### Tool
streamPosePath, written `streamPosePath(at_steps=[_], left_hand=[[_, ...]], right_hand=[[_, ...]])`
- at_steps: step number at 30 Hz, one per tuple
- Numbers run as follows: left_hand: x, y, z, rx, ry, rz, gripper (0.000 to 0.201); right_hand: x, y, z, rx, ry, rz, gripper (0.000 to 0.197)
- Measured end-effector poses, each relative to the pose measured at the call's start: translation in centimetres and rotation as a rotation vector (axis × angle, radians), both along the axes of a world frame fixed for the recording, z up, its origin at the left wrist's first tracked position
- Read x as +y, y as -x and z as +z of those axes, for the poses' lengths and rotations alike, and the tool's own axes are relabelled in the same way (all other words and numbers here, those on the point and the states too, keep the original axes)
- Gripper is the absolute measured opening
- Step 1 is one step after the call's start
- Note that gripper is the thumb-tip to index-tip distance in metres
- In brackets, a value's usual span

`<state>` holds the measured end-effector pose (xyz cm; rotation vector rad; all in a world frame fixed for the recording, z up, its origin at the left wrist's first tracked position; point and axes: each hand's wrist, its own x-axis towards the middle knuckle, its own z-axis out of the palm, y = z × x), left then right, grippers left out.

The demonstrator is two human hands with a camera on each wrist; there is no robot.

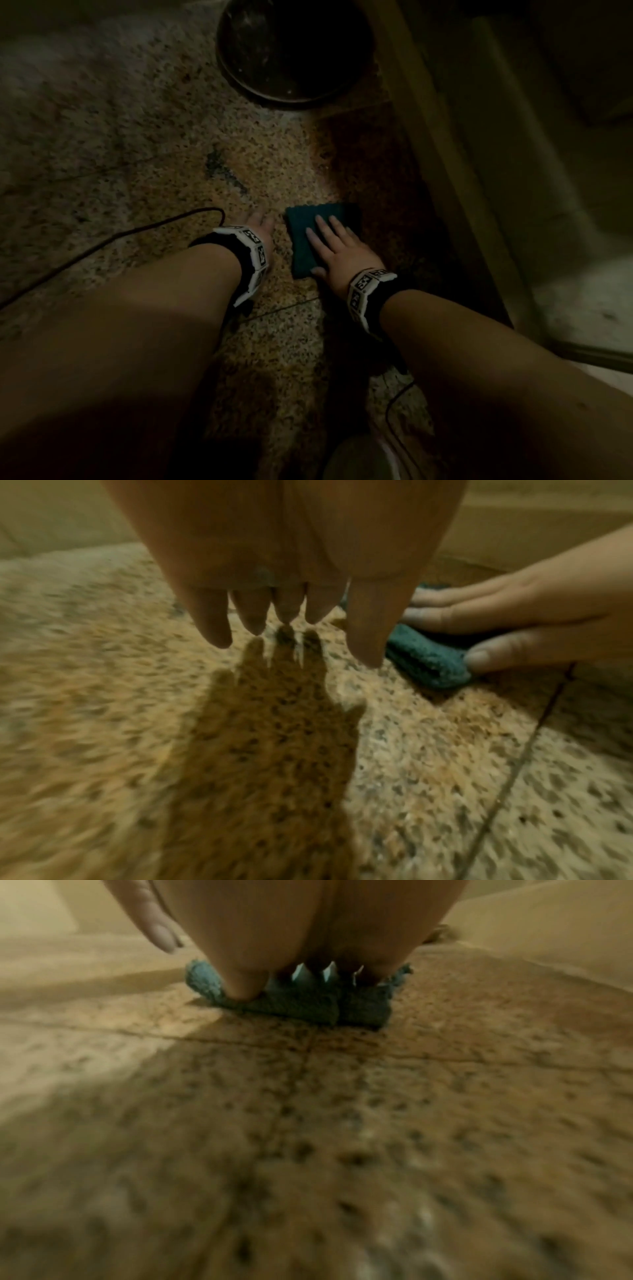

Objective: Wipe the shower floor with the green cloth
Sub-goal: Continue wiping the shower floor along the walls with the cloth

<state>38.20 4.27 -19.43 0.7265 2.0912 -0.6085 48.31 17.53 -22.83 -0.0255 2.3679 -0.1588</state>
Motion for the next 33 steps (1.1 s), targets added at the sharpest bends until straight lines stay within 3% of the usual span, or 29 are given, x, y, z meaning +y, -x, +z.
streamPosePath(at_steps=[6,9,14,21,26,33], left_hand=[[0.7,0.2,-1.3,-0.049,-0.096,0.180,0.108],[0.8,0.7,-1.5,-0.003,-0.146,0.098,0.116],[2.2,1.1,-1.5,0.015,-0.192,-0.017,0.116],[4.8,0.0,-1.8,-0.022,-0.199,-0.039,0.121],[4.7,0.0,-3.0,-0.009,-0.139,-0.052,0.130],[5.2,-0.1,-3.1,-0.004,-0.096,-0.039,0.128]], right_hand=[[0.2,-1.2,-0.1,-0.009,-0.032,0.003,0.061],[1.7,-3.1,-0.1,-0.006,-0.030,-0.030,0.060],[4.3,-5.2,1.0,-0.059,-0.027,-0.133,0.073],[3.0,-5.6,0.1,0.054,0.017,-0.253,0.082],[4.5,-4.2,-0.5,0.122,-0.049,-0.286,0.065],[8.1,-0.6,-1.1,0.161,-0.092,-0.470,0.066]])
